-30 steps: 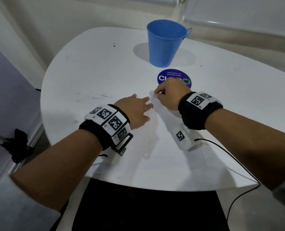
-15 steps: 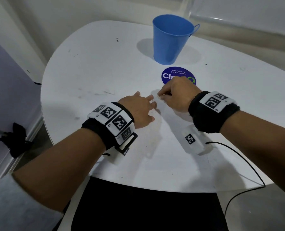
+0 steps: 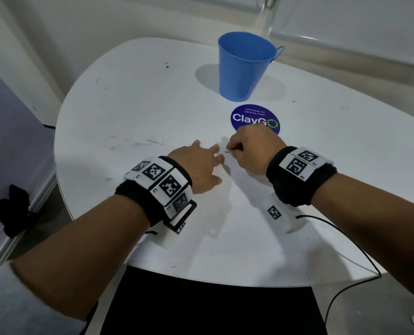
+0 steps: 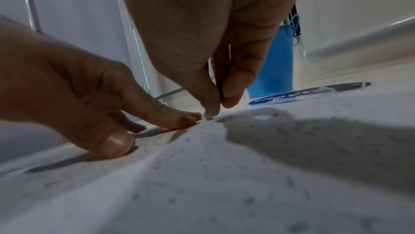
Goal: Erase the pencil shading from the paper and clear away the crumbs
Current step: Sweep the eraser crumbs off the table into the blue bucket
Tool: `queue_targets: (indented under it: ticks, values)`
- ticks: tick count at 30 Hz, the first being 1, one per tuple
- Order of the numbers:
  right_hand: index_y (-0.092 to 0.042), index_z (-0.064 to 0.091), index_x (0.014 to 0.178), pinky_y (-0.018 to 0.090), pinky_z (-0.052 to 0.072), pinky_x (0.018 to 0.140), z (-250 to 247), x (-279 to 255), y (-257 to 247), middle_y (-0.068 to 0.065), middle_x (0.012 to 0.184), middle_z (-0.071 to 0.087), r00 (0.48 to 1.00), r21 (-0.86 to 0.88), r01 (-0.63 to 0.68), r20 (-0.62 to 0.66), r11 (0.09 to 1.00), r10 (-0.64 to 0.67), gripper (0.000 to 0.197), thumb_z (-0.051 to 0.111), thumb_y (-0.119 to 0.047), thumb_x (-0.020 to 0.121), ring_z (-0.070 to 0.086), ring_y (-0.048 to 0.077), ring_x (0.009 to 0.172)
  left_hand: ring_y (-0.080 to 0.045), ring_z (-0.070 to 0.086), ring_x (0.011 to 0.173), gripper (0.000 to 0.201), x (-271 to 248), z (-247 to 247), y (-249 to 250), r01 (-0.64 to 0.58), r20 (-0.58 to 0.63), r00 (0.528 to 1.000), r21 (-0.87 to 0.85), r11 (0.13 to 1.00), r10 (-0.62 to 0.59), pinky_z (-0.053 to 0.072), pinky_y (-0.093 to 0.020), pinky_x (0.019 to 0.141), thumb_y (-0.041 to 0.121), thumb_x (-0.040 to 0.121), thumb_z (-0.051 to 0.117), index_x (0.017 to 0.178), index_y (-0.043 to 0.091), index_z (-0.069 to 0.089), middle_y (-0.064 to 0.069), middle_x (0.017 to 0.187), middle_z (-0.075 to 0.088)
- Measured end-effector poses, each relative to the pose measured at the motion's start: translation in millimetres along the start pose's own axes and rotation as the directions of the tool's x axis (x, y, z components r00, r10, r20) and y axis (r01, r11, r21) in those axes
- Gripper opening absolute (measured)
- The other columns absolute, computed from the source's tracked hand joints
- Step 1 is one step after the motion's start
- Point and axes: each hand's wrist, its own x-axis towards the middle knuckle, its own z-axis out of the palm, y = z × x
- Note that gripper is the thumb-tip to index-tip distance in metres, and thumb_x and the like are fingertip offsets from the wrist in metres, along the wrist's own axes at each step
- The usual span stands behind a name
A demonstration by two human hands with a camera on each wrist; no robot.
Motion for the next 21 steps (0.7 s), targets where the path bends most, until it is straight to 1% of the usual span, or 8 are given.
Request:
queue_targets:
  ticks: [3, 7, 9, 11, 13, 18, 21]
  values:
    - [-0.016, 0.075, 0.11, 0.032, 0.052, 0.088, -2, -5, 2, 0.001, 0.104, 0.073, 0.998, 0.066, 0.012, 0.053, 0.998, -0.015, 0.021, 0.063, -0.017, 0.093, 0.064, 0.019, 0.096, -0.028, 0.002, 0.156, 0.061, 0, -1, 0, 0.005, 0.009, 1.0, -0.013, 1.0, -0.005, 0.034, -0.05, 0.118, 0.048, 0.107, 0.033, 0.162, 0.029, 0.012, 0.012, 0.169, 0.0]
    - [-0.016, 0.073, 0.115, 0.033, 0.051, 0.092, -1, 1, 0, 0.001, 0.112, 0.072, 0.999, 0.069, -0.005, 0.048, 0.998, 0.002, 0.023, 0.061, -0.017, 0.095, 0.063, 0.02, 0.103, -0.028, -0.001, 0.156, 0.063, -1, -1, 0, 0.008, 0.016, 1.0, -0.027, 1.0, -0.007, 0.031, -0.05, 0.119, 0.048, 0.107, 0.033, 0.162, 0.029, 0.01, 0.012, 0.169, -0.002]
    - [-0.016, 0.074, 0.115, 0.031, 0.051, 0.09, 0, 3, -1, 0.001, 0.111, 0.072, 0.999, 0.039, 0.006, 0.044, 0.999, -0.008, 0.024, 0.059, -0.017, 0.096, 0.063, 0.021, 0.102, -0.027, -0.002, 0.156, 0.063, -1, 0, -1, 0.009, 0.019, 1.0, -0.034, 0.999, -0.009, 0.031, -0.05, 0.119, 0.049, 0.107, 0.033, 0.162, 0.03, 0.009, 0.013, 0.169, -0.003]
    - [-0.016, 0.075, 0.113, 0.032, 0.051, 0.085, 1, 1, 2, 0.001, 0.106, 0.072, 0.999, 0.007, 0.032, 0.04, 0.999, -0.032, 0.023, 0.059, -0.017, 0.096, 0.064, 0.022, 0.098, -0.027, -0.001, 0.156, 0.063, 0, 0, 0, 0.012, 0.018, 1.0, -0.031, 0.999, -0.011, 0.032, -0.05, 0.119, 0.049, 0.107, 0.032, 0.162, 0.03, 0.009, 0.013, 0.169, -0.003]
    - [-0.017, 0.075, 0.112, 0.031, 0.049, 0.082, 1, -2, 5, 0.002, 0.104, 0.072, 0.998, -0.008, 0.043, 0.045, 0.999, -0.043, 0.023, 0.058, -0.017, 0.097, 0.063, 0.023, 0.097, -0.027, -0.001, 0.156, 0.063, 1, 0, 0, 0.01, 0.019, 1.0, -0.019, 1.0, -0.009, 0.032, -0.05, 0.118, 0.05, 0.107, 0.031, 0.162, 0.03, 0.008, 0.013, 0.169, -0.003]
    - [-0.017, 0.074, 0.114, 0.03, 0.049, 0.087, 2, 9, 2, 0.001, 0.108, 0.072, 1.0, 0.002, 0.012, 0.015, 1.0, -0.012, 0.024, 0.058, -0.017, 0.096, 0.063, 0.022, 0.1, -0.027, -0.002, 0.156, 0.063, 1, 1, -1, 0.005, 0.016, 1.0, -0.024, 1.0, -0.004, 0.034, -0.05, 0.118, 0.05, 0.107, 0.031, 0.162, 0.03, 0.008, 0.013, 0.169, -0.003]
    - [-0.019, 0.074, 0.113, 0.032, 0.051, 0.09, -1, 6, 6, -0.001, 0.109, 0.072, 0.997, 0.016, -0.006, 0.071, 1.0, 0.005, 0.023, 0.06, -0.017, 0.095, 0.063, 0.02, 0.1, -0.026, -0.001, 0.156, 0.063, 2, 2, -1, 0.008, 0.014, 1.0, -0.028, 1.0, -0.007, 0.034, -0.05, 0.117, 0.05, 0.106, 0.032, 0.162, 0.031, 0.008, 0.014, 0.169, -0.003]
